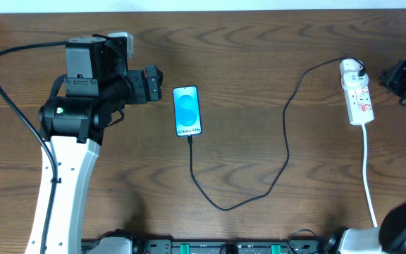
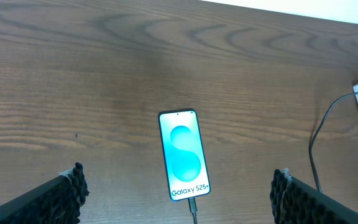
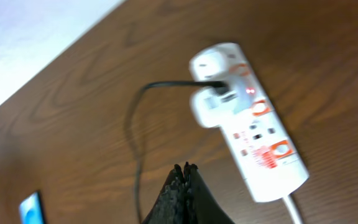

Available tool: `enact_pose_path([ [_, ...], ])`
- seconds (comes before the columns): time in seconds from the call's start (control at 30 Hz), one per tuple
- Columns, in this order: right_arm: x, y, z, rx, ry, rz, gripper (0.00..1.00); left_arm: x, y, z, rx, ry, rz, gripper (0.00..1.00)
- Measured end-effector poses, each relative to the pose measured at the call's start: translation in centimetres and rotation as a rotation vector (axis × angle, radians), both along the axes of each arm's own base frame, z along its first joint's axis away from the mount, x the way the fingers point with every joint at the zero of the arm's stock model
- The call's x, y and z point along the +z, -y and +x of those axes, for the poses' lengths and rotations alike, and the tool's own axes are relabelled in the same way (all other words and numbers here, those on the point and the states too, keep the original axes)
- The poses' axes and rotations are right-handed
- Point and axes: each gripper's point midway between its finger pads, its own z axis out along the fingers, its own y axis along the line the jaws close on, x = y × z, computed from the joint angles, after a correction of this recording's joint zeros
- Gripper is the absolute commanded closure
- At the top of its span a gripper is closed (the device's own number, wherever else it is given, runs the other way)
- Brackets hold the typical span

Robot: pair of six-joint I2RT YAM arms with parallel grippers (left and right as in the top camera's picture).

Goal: Plug charger to phone and switch on socket
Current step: 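Lift the right gripper up and away from the power strip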

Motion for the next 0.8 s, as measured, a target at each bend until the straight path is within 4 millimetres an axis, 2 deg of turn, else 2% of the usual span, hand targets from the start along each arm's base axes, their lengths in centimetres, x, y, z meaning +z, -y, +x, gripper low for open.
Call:
enact_pose_path([
  [0.07,1.6,-2.1,-0.6,0.060,0.024,-0.016,0.99,0.0,0.0,0.0,0.000,0.000,0.000,0.05],
  [0.17,2.6,-5.8,-1.0,0.178,0.037,-0.040,0.99,0.0,0.0,0.0,0.000,0.000,0.000,0.05],
  [0.4,2.4,-15.3,-2.1,0.493,0.033,-0.105,0.98,0.0,0.0,0.0,0.000,0.000,0.000,0.05],
  [0.53,2.2,-19.0,-2.6,0.603,0.039,-0.148,0.92,0.0,0.0,0.0,0.000,0.000,0.000,0.05],
  [0.6,2.1,-20.3,-2.9,0.638,0.038,-0.171,0.85,0.0,0.0,0.0,0.000,0.000,0.000,0.05],
  [0.73,1.9,-21.9,-3.2,0.683,0.040,-0.210,0.63,0.0,0.0,0.0,0.000,0.000,0.000,0.05],
  [0.8,1.8,-22.1,-3.3,0.688,0.038,-0.222,0.48,0.0,0.0,0.0,0.000,0.000,0.000,0.05],
])
